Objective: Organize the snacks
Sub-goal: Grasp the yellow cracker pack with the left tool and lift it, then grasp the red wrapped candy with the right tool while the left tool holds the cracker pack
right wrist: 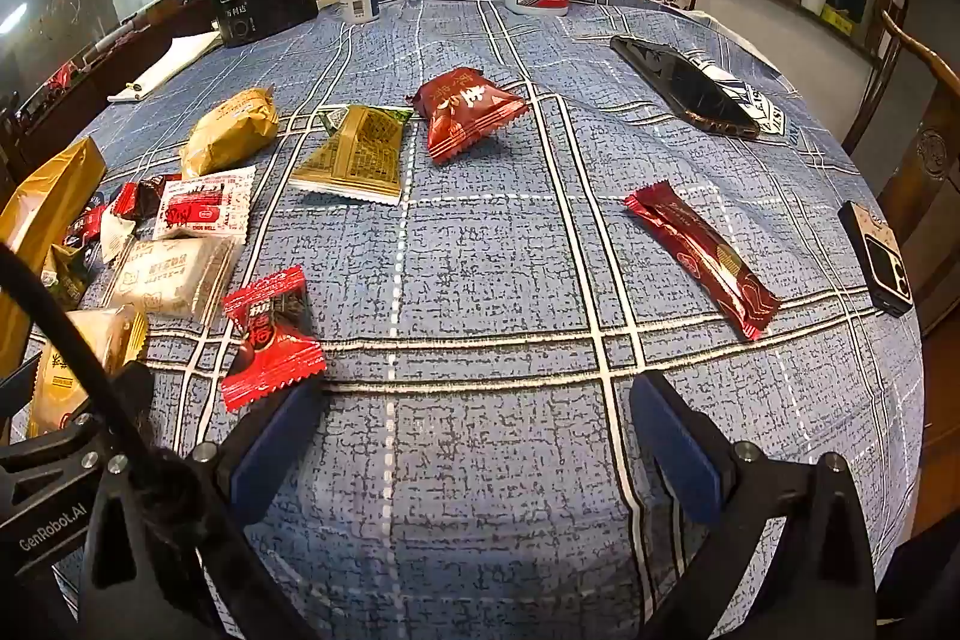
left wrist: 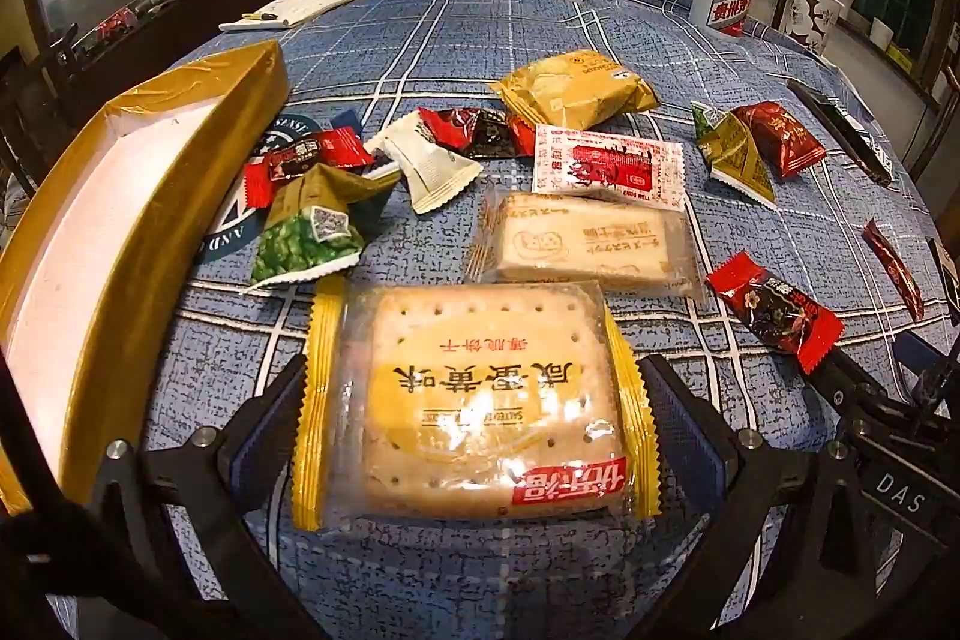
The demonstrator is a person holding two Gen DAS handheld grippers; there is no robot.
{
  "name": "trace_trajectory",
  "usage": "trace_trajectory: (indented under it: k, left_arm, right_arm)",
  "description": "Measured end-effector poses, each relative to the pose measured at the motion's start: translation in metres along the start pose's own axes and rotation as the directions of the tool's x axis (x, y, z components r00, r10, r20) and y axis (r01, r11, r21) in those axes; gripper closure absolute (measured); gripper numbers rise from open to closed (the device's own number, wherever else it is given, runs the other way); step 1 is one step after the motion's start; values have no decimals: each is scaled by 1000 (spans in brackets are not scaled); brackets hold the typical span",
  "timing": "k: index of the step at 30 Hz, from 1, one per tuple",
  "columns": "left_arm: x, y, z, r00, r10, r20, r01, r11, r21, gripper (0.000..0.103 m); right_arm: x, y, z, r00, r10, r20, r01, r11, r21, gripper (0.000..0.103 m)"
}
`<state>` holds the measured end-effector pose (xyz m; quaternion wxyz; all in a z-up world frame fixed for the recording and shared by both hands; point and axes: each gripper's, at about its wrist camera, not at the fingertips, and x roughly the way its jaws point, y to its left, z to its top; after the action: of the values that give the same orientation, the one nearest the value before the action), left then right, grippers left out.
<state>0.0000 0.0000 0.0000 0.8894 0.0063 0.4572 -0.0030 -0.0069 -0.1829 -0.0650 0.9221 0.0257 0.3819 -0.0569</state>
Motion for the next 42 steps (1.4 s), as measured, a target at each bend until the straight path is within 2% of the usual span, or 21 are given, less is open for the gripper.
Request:
trace_trajectory:
  k: [11,17,23,25,27,28,30,31,32,35,37,39,42]
  left_arm:
    - [0,0,0,1000,2,0,-2,1000,-6,0]
    - [0,-2,1,999,-21,-36,23,999,38,0]
    - [-1,0,1,996,-64,-66,70,993,92,0]
    - [-4,1,-1,994,-76,-78,84,991,108,2]
    - [-13,2,-3,990,-116,-78,124,987,101,12]
    - [-17,4,-4,988,-137,-76,144,985,98,12]
    - [-32,8,-5,980,-192,-49,196,977,87,13]
    - [-43,12,-6,975,-219,-18,220,971,91,13]
    - [-52,15,-7,972,-235,11,232,967,100,13]
    - [-84,29,-6,955,-272,121,256,958,129,13]
    - [-100,41,-3,945,-271,180,251,960,127,13]
    - [-106,52,2,938,-283,201,263,957,119,13]
    - [-102,55,1,935,-308,176,283,947,154,13]
  right_arm:
    - [-1,0,0,1000,0,0,0,1000,0,0]
    - [-2,-2,-2,1000,26,-4,-26,999,-20,0]
    - [-12,-2,-13,998,40,-57,-43,998,-49,0]
    - [-9,-2,-10,997,51,-60,-55,996,-63,0]
    - [-10,-2,-12,997,60,-54,-64,995,-75,0]
    - [-10,-2,-12,996,63,-58,-67,994,-81,0]
    - [-13,-4,-13,995,63,-75,-70,993,-91,3]
    - [-16,-6,-14,995,67,-75,-74,994,-86,9]
    - [-20,-8,-14,995,78,-69,-83,993,-78,10]
    - [-35,-16,-15,996,90,-16,-91,994,-60,10]
    - [-41,-16,-12,995,100,15,-99,993,-65,10]
    - [-44,-15,-7,992,123,41,-120,990,-70,10]
    - [-40,-5,0,986,158,48,-153,983,-97,12]
